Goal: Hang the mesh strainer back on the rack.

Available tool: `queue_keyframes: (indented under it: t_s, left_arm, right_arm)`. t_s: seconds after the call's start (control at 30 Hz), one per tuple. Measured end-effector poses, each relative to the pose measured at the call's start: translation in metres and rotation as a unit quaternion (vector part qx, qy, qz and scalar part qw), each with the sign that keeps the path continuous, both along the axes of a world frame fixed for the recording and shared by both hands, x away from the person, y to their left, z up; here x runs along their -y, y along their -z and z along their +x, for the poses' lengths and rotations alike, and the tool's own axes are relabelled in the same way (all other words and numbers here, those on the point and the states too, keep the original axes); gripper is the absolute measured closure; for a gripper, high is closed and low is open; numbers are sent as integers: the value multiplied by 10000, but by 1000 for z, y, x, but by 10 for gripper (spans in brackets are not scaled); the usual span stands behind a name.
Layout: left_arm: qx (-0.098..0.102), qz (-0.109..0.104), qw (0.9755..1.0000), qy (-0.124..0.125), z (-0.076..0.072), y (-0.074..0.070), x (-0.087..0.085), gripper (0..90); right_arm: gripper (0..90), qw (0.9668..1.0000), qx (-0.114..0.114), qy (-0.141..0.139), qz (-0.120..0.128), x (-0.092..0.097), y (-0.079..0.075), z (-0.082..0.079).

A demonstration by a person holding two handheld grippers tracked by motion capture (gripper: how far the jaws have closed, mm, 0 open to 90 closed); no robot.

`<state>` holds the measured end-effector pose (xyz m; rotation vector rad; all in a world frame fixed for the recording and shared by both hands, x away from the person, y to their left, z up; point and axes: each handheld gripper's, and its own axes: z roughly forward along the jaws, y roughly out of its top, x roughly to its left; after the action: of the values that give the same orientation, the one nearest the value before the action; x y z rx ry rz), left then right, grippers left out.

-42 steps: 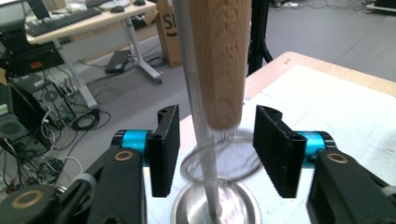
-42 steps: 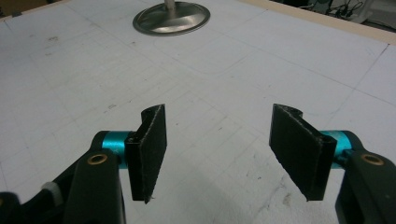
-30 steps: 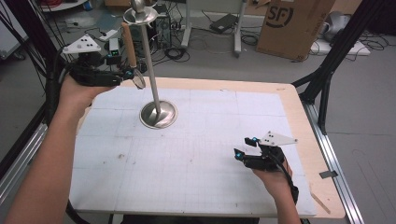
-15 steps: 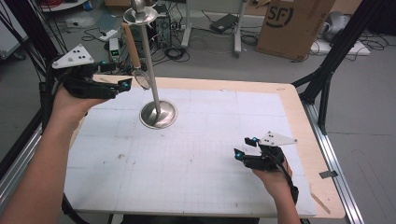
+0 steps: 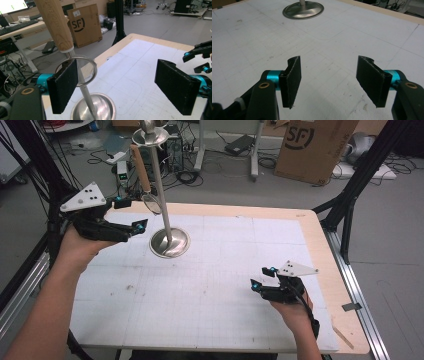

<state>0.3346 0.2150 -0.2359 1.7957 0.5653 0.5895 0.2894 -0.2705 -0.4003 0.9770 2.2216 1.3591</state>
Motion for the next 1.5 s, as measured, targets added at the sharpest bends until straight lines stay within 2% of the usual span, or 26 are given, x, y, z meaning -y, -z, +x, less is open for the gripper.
queue_keyframes:
  t_s: [0.23,0.5,0.6,0.73,0.83,0.93,1.37,1.5]
  left_arm:
    - [-172,-130,9996,170,-2,21,6,190]
    - [-285,-117,9990,325,-4,48,16,177]
    - [-316,-152,9984,454,-5,57,19,175]
    - [-330,-83,9976,604,-8,67,23,174]
    - [-366,-40,9980,517,-8,75,24,173]
    - [-385,91,9982,446,-9,83,24,174]
    - [-705,60,9966,420,-6,115,22,173]
    - [-746,177,9966,316,-7,124,24,173]
  right_arm:
    - [362,10000,-25,11,1,0,0,-1]
    - [363,10000,54,2,-10,0,-1,-1]
    - [362,10000,33,11,-5,0,-1,-1]
    - [360,10000,24,31,-6,0,-1,-1]
    - [359,10000,30,42,-9,0,-1,-2]
    - [359,10000,7,44,-8,0,-1,-2]
    - [359,10000,5,28,-30,0,0,-1]
    - [359,10000,-12,33,-1,1,1,-2]
